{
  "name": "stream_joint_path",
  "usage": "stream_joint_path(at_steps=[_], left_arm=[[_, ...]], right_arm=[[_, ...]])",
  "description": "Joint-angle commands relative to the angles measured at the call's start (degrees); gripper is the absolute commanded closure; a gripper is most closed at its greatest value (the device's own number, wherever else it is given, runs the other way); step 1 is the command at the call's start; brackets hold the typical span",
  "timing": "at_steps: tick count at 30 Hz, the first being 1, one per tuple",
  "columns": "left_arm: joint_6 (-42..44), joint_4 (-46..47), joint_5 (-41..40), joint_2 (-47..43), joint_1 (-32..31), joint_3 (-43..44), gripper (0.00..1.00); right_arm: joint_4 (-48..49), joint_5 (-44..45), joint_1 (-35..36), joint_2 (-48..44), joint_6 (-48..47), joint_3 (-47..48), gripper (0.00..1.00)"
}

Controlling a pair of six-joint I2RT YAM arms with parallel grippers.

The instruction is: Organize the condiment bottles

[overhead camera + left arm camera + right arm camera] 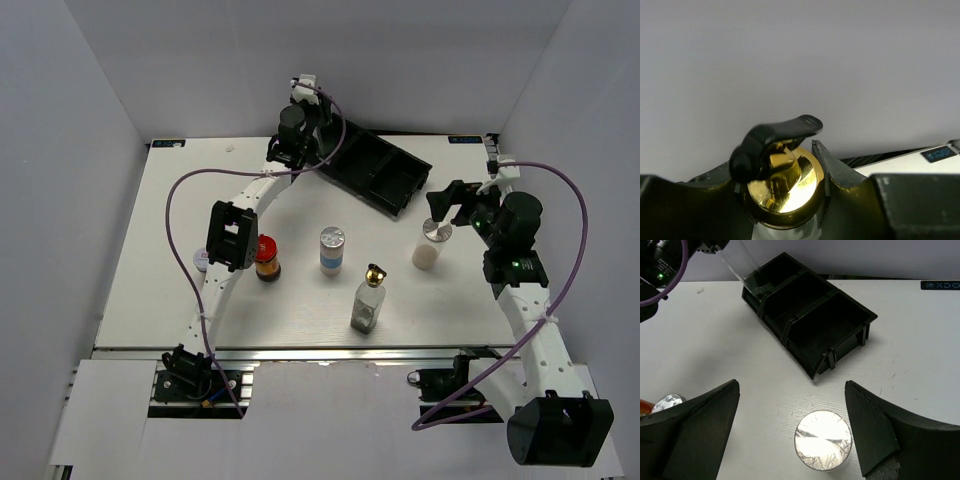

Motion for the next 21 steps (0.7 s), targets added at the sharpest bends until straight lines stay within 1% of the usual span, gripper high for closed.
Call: stream_joint_path(at_steps=[1,8,9,10,12,15,16,17,19,21], left_arm=[[1.53,3.83,-1.22,-3.58,0.28,2.86,1.00],[2.06,1.46,-0.34,-4.20,0.28,2.42,1.00],[1.98,1.36,-0.25,-4.20,0.28,2.33,0.96],[1.89,1.28,-0.25,-4.29,0.28,2.15,0.87],[2.06,1.19,-0.08,-4.20,0.28,2.15,0.82],[1.98,1.62,-0.34,-4.20,0.19,1.54,0.68],[1.89,1.80,-0.51,-4.11,0.19,1.36,0.59],[1.97,1.72,-0.52,-3.94,0.11,1.36,0.54],[1.98,1.54,-0.60,-3.85,0.10,1.27,0.45],[1.98,1.54,-0.60,-3.85,0.02,1.10,0.42]], right_arm=[[1.74,-0.35,-0.20,0.90,-0.53,-0.43,0.11],[0.60,-0.53,-0.20,2.31,-0.70,0.27,0.11],[0.43,-0.44,-0.20,2.39,-0.79,0.27,0.11],[0.34,-0.44,-0.20,2.48,-0.79,0.36,0.11],[0.25,-0.44,-0.20,2.57,-0.79,0.45,0.11],[0.16,-0.18,-0.20,2.57,-0.88,0.45,0.11],[0.16,-0.09,-0.20,2.66,-0.79,0.36,0.11],[0.07,0.26,-0.20,2.66,-0.79,0.45,0.11],[-0.10,0.26,-0.20,2.83,-0.88,0.54,0.11],[-0.19,0.26,-0.20,2.92,-0.88,0.71,0.11]])
